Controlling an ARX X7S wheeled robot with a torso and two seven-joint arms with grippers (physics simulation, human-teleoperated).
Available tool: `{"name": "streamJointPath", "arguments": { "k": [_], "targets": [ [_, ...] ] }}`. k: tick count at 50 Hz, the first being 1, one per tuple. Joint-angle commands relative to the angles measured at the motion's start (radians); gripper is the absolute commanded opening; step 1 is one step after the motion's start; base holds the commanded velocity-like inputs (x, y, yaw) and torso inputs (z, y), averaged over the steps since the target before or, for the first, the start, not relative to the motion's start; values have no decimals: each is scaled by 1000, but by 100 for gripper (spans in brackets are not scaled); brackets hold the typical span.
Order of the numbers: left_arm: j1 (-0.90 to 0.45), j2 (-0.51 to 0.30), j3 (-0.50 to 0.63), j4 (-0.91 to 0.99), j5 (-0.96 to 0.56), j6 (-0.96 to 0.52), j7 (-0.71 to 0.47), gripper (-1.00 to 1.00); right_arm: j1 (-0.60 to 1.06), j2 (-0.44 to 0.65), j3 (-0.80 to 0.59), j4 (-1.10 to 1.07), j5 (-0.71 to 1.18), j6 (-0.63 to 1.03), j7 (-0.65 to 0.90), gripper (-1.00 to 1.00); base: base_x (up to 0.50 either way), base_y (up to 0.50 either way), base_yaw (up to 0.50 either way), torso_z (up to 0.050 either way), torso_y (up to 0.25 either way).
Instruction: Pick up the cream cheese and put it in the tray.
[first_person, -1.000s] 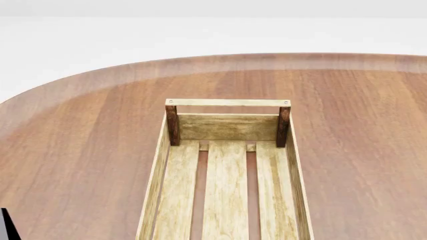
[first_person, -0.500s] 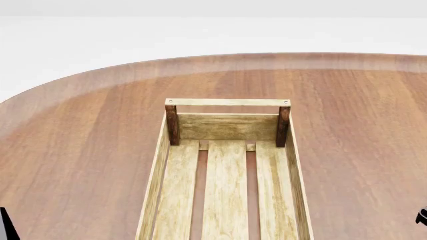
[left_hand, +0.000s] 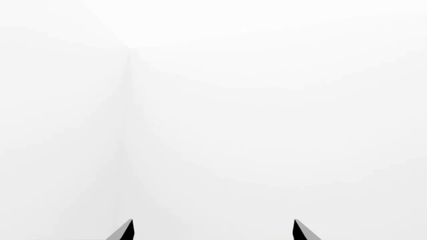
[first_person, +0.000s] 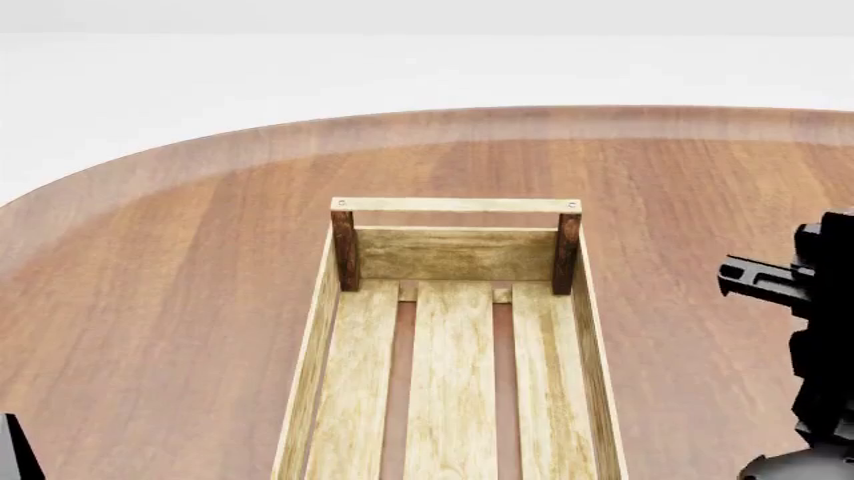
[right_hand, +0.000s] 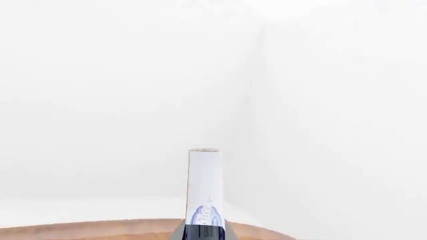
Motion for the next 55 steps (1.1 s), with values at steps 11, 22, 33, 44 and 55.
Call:
{"name": "streamJointPath", "arguments": {
  "k": [11,22,33,44,55],
  "targets": [
    [-5,-2,4,2,1,-8,-5,100,275,95,-236,173,-6,-146,-309,-100,0,0,0,0,0],
    [-4,-4,5,2,0,-8,-9,100,377,58,-232,277,68,-240,-443,-100,0,0,0,0,1],
    [-5,-4,9,2,4,-12,-11,100,485,52,-273,320,137,-246,-603,-100,0,0,0,0,0],
    [-7,-6,12,-2,5,-11,-13,100,595,13,-229,410,324,-148,-762,-100,0,0,0,0,1],
    [-9,-7,15,-3,0,-14,-14,100,685,-37,-140,503,481,-68,-826,-100,0,0,0,0,1]
  ]
}}
